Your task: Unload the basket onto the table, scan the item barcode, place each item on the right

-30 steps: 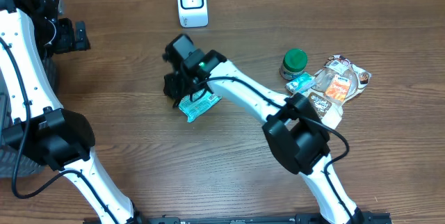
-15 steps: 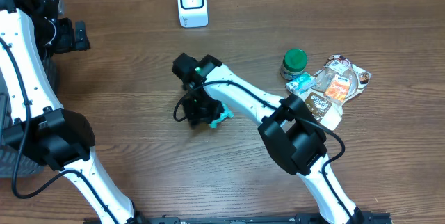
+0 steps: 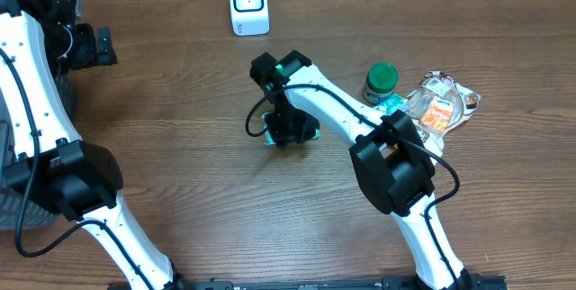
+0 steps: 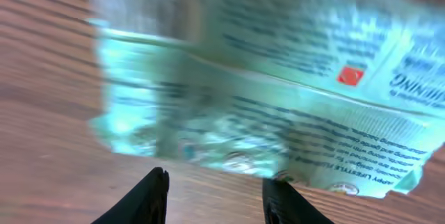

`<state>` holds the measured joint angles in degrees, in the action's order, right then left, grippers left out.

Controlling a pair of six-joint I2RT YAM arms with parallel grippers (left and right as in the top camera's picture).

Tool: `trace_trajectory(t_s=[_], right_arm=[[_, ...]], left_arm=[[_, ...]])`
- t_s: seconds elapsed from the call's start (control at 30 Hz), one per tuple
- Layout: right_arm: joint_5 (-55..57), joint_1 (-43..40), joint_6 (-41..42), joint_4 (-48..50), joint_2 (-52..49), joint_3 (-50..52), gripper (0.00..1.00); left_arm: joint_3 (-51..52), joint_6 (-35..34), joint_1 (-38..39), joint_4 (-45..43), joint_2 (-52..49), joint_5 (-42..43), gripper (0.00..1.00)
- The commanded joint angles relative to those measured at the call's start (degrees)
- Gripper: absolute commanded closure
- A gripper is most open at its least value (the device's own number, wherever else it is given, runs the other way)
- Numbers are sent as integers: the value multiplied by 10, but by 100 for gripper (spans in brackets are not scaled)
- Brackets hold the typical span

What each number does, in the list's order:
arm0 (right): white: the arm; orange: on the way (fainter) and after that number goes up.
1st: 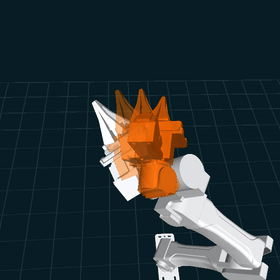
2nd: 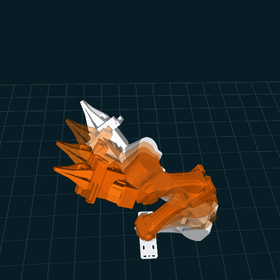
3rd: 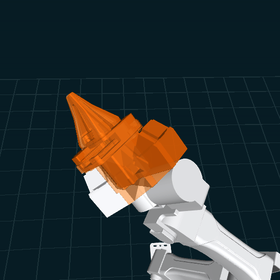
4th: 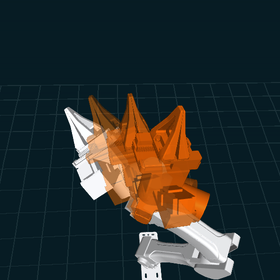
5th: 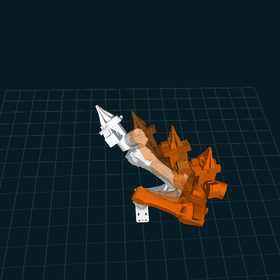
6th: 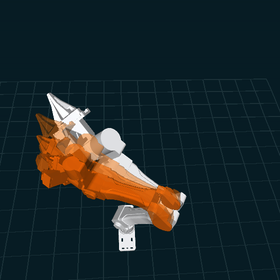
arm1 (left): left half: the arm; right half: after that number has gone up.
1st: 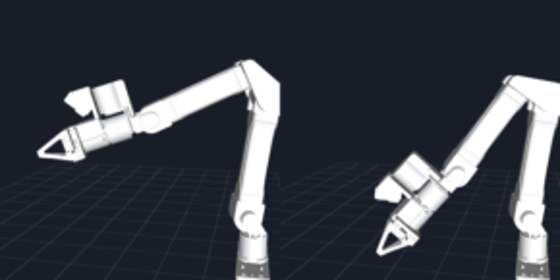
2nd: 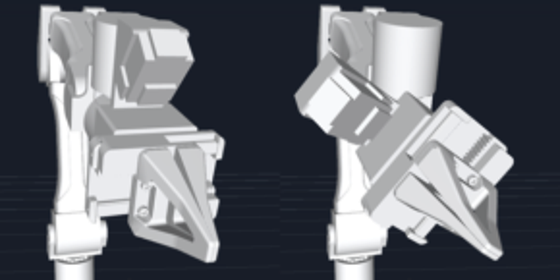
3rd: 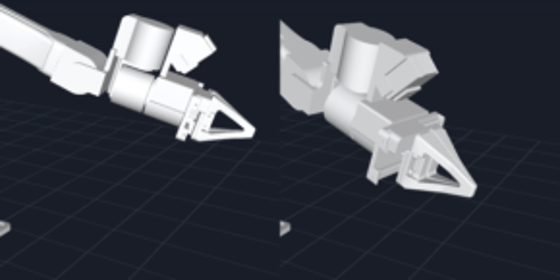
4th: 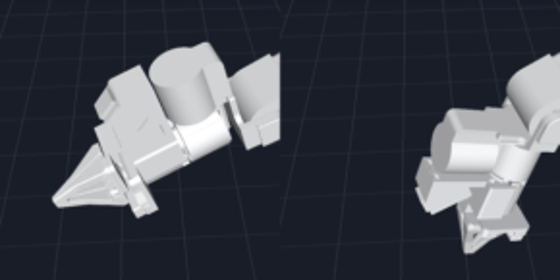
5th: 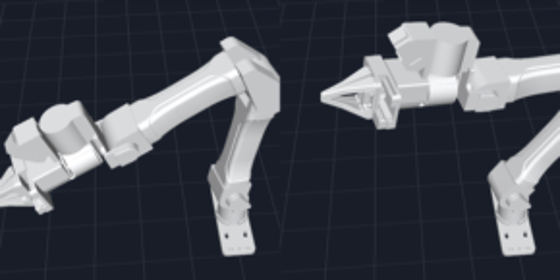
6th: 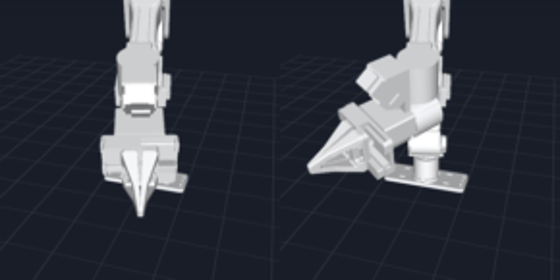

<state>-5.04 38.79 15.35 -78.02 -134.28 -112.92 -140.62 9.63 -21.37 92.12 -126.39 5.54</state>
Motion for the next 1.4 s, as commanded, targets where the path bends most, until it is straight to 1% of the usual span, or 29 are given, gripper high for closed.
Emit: trace_trajectory(t_s=[0.0,0.1,0.2,0.23,0.27,0.33,0.43,0.63,0.73,1.03,1.13,1.37], right_arm=[[-12,-2,-19,3,90,-42,57],[-12,-41,-19,12,152,-48,53],[-40,-92,-25,3,169,-48,53],[-92,-124,-59,-5,169,-47,49],[-132,-143,-84,-8,166,-43,48],[-199,-176,-120,-5,162,-22,44],[-228,-205,-140,15,153,22,43],[-229,-211,-139,117,151,140,43],[-229,-211,-125,173,151,193,43],[-236,-208,-93,339,149,318,44],[-247,-198,-91,368,148,339,44],[-240,-154,-29,427,144,359,44]], left_arm=[[-11,5,5,0,9,2,1],[-11,5,5,0,9,2,0],[-11,5,5,0,9,2,1],[-11,5,5,0,9,2,0],[-11,5,5,0,9,2,0],[-11,5,5,0,9,2,1],[-11,5,5,0,9,2,0],[-11,5,5,0,9,2,0],[-11,5,5,0,9,2,0],[-11,5,5,0,9,2,1],[-11,5,5,0,9,2,0],[-11,5,5,0,9,2,0]])
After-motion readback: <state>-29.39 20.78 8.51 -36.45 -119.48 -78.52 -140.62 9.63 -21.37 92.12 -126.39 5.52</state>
